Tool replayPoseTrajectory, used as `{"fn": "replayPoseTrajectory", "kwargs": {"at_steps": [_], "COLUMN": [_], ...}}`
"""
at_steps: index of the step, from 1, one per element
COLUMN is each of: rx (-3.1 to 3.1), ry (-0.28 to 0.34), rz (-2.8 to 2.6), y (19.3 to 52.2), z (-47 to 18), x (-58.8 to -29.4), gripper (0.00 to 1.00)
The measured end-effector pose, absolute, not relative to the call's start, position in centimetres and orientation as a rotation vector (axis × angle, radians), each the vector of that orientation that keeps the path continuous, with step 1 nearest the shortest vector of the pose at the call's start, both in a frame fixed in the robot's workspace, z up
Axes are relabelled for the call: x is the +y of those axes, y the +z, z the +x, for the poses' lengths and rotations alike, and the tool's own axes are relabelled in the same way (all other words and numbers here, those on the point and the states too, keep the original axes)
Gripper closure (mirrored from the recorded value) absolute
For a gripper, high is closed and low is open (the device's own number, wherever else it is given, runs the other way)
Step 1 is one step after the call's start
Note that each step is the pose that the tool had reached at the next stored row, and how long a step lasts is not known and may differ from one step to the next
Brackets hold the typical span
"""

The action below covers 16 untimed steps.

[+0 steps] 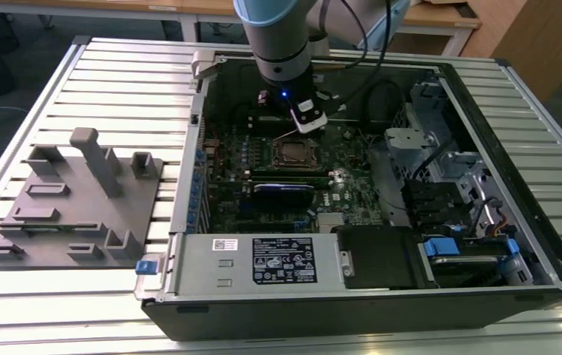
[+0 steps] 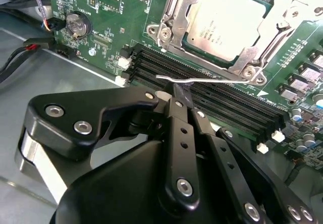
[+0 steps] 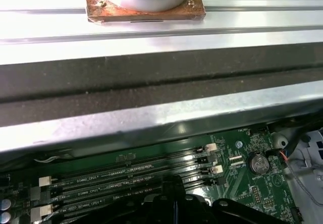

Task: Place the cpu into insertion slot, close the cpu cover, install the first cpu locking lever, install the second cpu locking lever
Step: 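Install the first cpu locking lever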

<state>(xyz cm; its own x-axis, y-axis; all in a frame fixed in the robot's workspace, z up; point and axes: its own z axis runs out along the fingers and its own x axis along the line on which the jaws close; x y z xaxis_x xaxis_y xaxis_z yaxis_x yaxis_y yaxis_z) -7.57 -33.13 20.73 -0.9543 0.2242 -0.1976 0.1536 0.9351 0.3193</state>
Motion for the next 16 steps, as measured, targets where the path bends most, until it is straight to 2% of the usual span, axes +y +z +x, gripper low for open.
{"fn": "replayPoseTrajectory", "kwargs": {"at_steps": [16], "rx": [2.860], "ry": [0.445], "rz": [0.283], "y": [22.5], "z": [-7.6], "x": [-33.1], "gripper": [0.90]}}
